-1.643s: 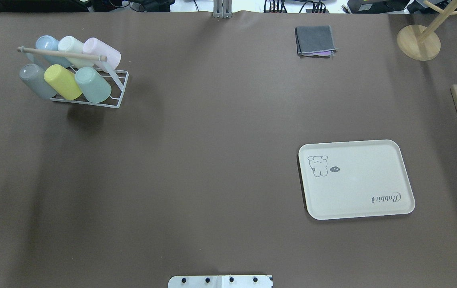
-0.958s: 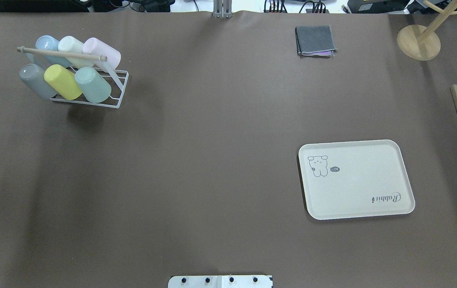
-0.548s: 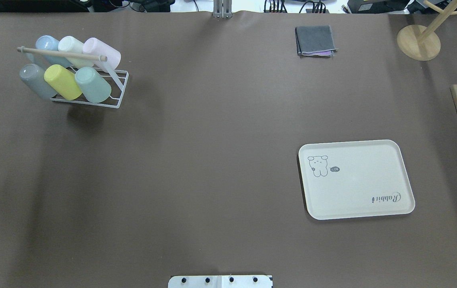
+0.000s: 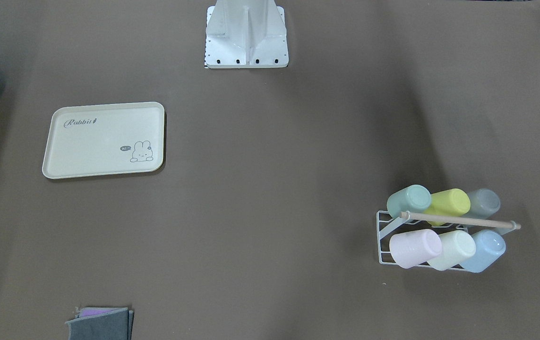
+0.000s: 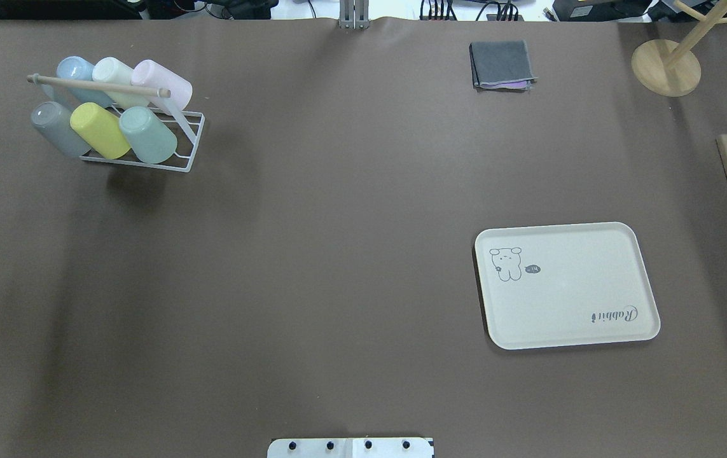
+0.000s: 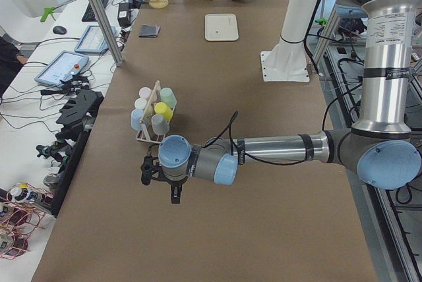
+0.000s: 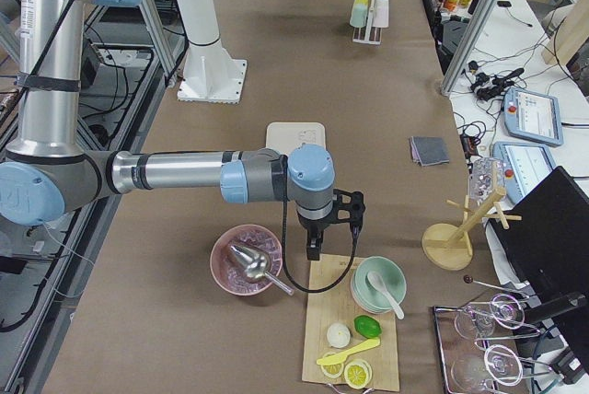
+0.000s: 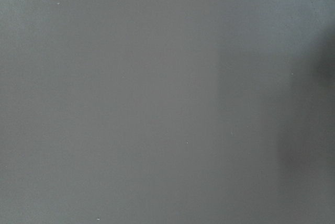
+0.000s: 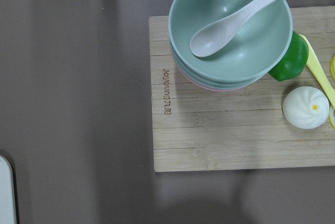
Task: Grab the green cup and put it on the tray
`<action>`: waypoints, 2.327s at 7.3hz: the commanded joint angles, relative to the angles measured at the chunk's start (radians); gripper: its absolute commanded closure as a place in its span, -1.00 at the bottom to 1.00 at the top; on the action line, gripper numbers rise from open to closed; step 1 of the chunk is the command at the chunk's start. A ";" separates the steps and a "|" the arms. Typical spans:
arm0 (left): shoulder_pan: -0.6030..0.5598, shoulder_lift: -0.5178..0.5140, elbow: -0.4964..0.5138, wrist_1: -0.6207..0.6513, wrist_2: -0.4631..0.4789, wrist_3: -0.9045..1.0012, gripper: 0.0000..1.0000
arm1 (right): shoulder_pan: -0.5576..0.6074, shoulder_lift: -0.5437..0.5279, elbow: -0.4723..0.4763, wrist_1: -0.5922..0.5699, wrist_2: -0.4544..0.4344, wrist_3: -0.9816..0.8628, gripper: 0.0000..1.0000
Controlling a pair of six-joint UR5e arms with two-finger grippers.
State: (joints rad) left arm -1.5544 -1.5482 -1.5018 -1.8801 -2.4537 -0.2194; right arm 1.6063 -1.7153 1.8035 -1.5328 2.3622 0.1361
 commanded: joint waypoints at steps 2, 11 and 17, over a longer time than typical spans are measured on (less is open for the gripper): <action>-0.001 -0.001 0.005 0.001 0.009 0.000 -0.98 | 0.000 -0.007 0.000 0.051 -0.035 0.000 -1.00; 0.002 -0.135 -0.301 0.407 0.024 -0.104 -0.98 | -0.147 0.035 -0.049 0.184 0.129 0.233 -0.99; 0.498 -0.355 -0.566 0.513 0.180 -0.373 -0.98 | -0.498 0.039 -0.079 0.569 0.086 0.626 -0.99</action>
State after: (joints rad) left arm -1.1595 -1.8571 -2.0350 -1.3678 -2.2872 -0.5843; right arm 1.1650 -1.6673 1.7300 -1.0178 2.4494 0.7317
